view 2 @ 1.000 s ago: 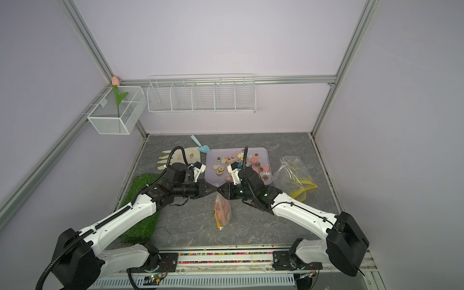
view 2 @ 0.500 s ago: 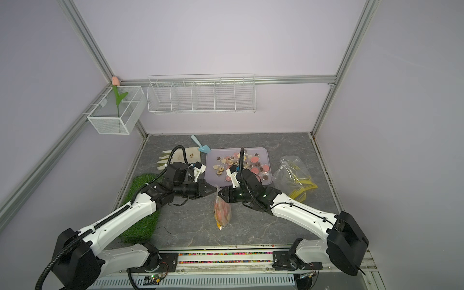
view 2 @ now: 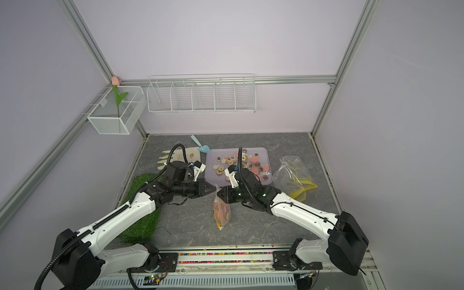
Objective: Pour cookies out of the ziploc bag
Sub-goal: Open the ziploc bag at the center of the board.
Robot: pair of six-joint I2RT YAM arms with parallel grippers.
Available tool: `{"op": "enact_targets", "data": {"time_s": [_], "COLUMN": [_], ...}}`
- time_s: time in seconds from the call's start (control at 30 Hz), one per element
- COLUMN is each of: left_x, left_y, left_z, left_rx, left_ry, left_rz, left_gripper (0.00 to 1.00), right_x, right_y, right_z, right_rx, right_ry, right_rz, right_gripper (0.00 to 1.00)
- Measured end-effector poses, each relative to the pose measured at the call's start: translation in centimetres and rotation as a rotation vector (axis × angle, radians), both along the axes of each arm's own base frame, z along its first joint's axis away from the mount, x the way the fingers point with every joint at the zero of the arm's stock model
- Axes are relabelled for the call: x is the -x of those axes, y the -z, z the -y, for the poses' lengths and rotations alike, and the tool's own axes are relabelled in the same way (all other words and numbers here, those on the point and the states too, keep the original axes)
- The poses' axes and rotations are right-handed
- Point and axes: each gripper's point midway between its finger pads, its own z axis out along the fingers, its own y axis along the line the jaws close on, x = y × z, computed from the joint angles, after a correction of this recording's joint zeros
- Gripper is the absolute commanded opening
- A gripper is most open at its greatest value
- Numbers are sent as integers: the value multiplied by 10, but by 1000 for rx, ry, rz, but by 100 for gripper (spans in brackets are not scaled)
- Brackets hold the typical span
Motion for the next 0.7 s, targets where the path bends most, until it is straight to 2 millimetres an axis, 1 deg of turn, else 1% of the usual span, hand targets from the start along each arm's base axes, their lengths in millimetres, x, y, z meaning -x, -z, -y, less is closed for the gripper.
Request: {"op": "enact_targets", "data": {"time_s": [0.17, 0.27, 0.5, 0.7], "left_x": [1, 1, 1, 1], "left_y": [1, 2, 3, 3], "left_z": [-1, -1, -2, -2], "left_rx": [-8, -11, -15, -17], "left_ry": [-2, -3, -4, -1], "left_rz": [-8, -11, -10, -3], "left_gripper": [0, 0, 0, 0], "right_x": [4, 7, 10, 12], "right_y": [4, 5, 9, 7], "right_z": [-1, -3, -4, -5], "right_rx": [13, 17, 29, 21], "right_ry": [-21, -37, -50, -58], "right_rz": [-14, -18, -28, -32], "right_gripper": [27, 27, 16, 8]}}
